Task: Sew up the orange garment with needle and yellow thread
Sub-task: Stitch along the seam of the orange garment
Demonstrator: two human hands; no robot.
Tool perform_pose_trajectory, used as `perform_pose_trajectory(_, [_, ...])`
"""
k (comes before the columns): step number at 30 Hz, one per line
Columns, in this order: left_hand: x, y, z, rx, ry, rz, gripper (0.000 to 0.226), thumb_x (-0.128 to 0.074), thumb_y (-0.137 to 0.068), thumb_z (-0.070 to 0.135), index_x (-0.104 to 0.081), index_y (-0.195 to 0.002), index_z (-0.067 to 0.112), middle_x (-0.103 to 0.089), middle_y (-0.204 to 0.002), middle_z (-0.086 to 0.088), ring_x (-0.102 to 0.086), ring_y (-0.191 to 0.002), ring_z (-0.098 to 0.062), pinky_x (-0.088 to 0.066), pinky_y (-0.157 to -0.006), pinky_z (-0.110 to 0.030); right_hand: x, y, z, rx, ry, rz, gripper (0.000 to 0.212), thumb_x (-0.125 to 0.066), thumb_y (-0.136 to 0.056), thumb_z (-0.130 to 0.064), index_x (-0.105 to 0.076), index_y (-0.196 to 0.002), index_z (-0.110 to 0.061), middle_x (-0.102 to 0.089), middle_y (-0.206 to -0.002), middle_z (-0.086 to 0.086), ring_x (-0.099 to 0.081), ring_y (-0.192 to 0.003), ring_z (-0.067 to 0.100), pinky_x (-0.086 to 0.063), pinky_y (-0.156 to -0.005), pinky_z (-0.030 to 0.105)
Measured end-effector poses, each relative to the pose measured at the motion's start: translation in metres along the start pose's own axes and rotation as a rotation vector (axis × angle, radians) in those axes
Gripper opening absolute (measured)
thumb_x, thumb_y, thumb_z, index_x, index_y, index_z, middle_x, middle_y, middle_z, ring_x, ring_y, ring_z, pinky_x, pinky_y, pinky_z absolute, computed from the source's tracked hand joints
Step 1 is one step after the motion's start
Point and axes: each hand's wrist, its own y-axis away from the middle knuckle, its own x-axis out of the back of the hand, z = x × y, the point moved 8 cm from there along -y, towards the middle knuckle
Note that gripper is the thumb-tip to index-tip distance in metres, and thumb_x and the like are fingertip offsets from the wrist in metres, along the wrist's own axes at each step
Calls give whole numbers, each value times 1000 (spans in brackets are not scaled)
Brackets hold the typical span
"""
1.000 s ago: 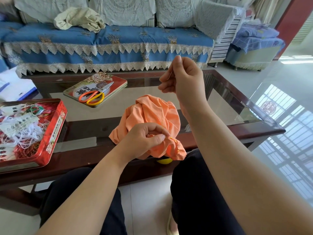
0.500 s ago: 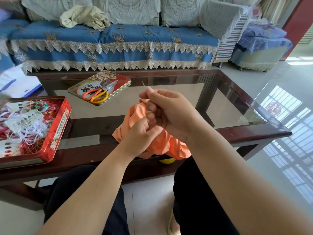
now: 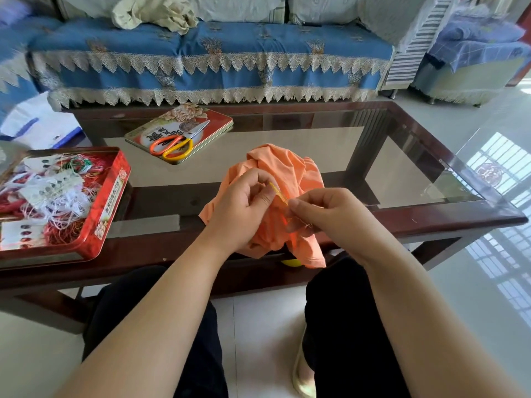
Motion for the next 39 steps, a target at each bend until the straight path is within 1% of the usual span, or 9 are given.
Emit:
perform_pose_trajectory(5, [4, -1, -1, -33, -184, 17, 3, -55, -96, 34, -56, -93, 34, -54, -83, 22, -53, -81, 5, -35, -64, -1, 7, 0, 4, 138, 98, 159, 22, -62, -92, -28, -73, -80, -13, -71, -76, -1, -64, -69, 13, -52, -68, 28])
perform_pose_trajectory(8, [5, 1, -2, -29, -220, -20, 4, -61, -91, 36, -63, -94, 34, -59, -85, 24, -53, -87, 9, -38, -64, -2, 11, -1, 4, 224, 210, 234, 19, -64, -91, -28, -73, -79, -16, -63, -84, -7, -55, -72, 7, -41, -66, 20])
perform_pose_trajectory(11, [2, 1, -7, -5, -237, -72, 15, -67, -87, 37, -70, -99, 31, -63, -92, 19, -56, -91, -1, -45, -71, -14, 11, -1, 4, 262, 301, 239, 16, -64, -90, -30, -74, -85, -18, -56, -91, -15, -52, -81, 1, -36, -69, 7])
perform_pose_trajectory(13, [2, 3, -7, 3, -235, -79, 15, -67, -87, 38, -71, -100, 33, -63, -95, 21, -56, -93, 0, -45, -73, -12, 10, -2, 5, 278, 319, 235, 14, -66, -89, -29, -73, -86, -18, -52, -92, -17, -49, -81, -2, -35, -69, 4])
perform_pose_trajectory(17, [4, 3, -4, -19, -246, -39, 12, -62, -89, 39, -68, -100, 37, -60, -96, 29, -55, -93, 8, -38, -71, -1, 7, -2, 4, 312, 377, 249, 15, -67, -88, -27, -74, -89, -14, -47, -90, -17, -46, -81, -3, -34, -69, 3])
perform_pose_trajectory(21, [7, 4, -4, -27, -261, -5, 18, -60, -91, 40, -70, -105, 33, -60, -94, 28, -55, -90, 6, -40, -72, -2, 6, -3, 3, 335, 436, 270, 17, -68, -88, -26, -75, -91, -11, -45, -89, -16, -46, -81, -3, -33, -69, 3])
perform_pose_trajectory(27, [11, 4, -4, -63, -281, 26, 17, -59, -92, 40, -70, -98, 30, -57, -85, 33, -53, -82, 22, -42, -69, 0, 2, -3, 2, 353, 474, 280, 15, -69, -88, -24, -74, -91, -10, -46, -92, -9, -46, -79, -2, -33, -68, 4])
perform_pose_trajectory(33, [11, 4, -3, -86, -303, 37, 29, -55, -90, 43, -71, -96, 19, -62, -78, 17, -58, -77, 5, -42, -64, -3, 1, -4, 2, 348, 479, 267, 16, -68, -88, -25, -74, -92, -11, -47, -93, -10, -45, -79, -4, -33, -68, 3])
perform_pose_trajectory(39, [9, 5, -1, -98, -315, 25, 33, -50, -89, 48, -69, -97, 22, -57, -79, 26, -58, -77, 4, -41, -62, -1, 1, -4, 3, 325, 476, 279, 16, -67, -89, -24, -74, -90, -10, -48, -93, -10, -46, -80, -1, -34, -68, 4])
